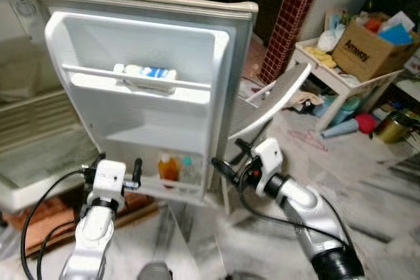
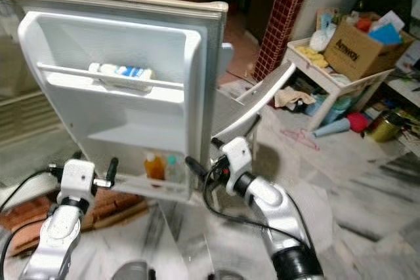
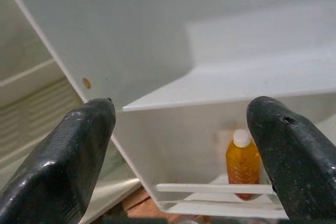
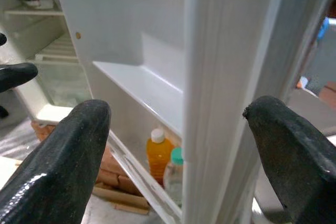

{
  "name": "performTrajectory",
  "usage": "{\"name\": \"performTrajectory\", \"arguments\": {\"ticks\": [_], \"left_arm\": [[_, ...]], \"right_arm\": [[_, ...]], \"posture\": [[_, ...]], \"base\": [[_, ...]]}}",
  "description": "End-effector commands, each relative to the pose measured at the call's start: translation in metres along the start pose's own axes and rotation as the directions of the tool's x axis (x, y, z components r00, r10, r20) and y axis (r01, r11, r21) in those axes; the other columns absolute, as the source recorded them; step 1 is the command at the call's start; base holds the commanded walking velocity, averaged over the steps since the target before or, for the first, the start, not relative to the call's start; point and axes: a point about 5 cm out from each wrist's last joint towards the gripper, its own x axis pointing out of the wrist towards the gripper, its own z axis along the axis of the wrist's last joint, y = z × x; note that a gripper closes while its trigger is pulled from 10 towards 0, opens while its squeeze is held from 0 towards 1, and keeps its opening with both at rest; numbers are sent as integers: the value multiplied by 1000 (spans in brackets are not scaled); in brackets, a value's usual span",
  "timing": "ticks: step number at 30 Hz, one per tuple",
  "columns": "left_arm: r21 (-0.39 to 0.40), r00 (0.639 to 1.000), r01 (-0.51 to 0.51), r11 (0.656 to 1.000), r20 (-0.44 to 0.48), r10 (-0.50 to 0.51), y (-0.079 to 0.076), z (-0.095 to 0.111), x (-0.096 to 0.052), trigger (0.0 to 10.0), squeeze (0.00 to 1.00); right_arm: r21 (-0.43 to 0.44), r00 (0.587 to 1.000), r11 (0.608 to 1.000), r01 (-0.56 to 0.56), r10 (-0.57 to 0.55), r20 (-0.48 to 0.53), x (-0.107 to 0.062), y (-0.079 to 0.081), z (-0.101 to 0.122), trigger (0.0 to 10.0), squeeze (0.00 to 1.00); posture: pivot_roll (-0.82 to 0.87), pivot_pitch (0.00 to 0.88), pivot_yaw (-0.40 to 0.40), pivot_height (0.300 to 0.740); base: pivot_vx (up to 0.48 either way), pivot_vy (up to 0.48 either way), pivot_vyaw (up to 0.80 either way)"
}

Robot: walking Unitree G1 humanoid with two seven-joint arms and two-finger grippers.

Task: Restocking fridge

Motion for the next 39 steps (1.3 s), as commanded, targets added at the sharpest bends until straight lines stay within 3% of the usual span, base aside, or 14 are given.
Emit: {"name": "performTrajectory", "arguments": {"ticks": [1,10,19,33,39], "left_arm": [[9,1000,-5,1000,7,5,4,2,-2,10000,0],[23,1000,-12,1000,-9,13,5,-2,-10,10000,0],[13,1000,-8,1000,-8,8,2,1,-5,10000,0],[-3,999,-47,999,-27,47,13,-3,3,10000,0],[-1,997,-60,998,-56,60,16,-12,-6,10000,0]], "right_arm": [[-29,1000,1000,7,-6,21,5,-4,8,10000,0],[-41,999,999,-3,5,45,4,-2,12,10000,0],[-47,997,999,14,-10,80,12,-5,21,10000,0],[-140,962,966,215,-185,201,23,-19,46,10000,0],[-124,931,938,325,-294,218,24,-28,46,10000,0]], "posture": [[119,20,-40,740],[118,42,-44,740],[122,17,-50,740],[132,0,-62,740],[150,0,-69,740]], "base": [[0,-480,0],[0,-480,501],[0,-480,780],[0,0,763],[0,0,83]]}}
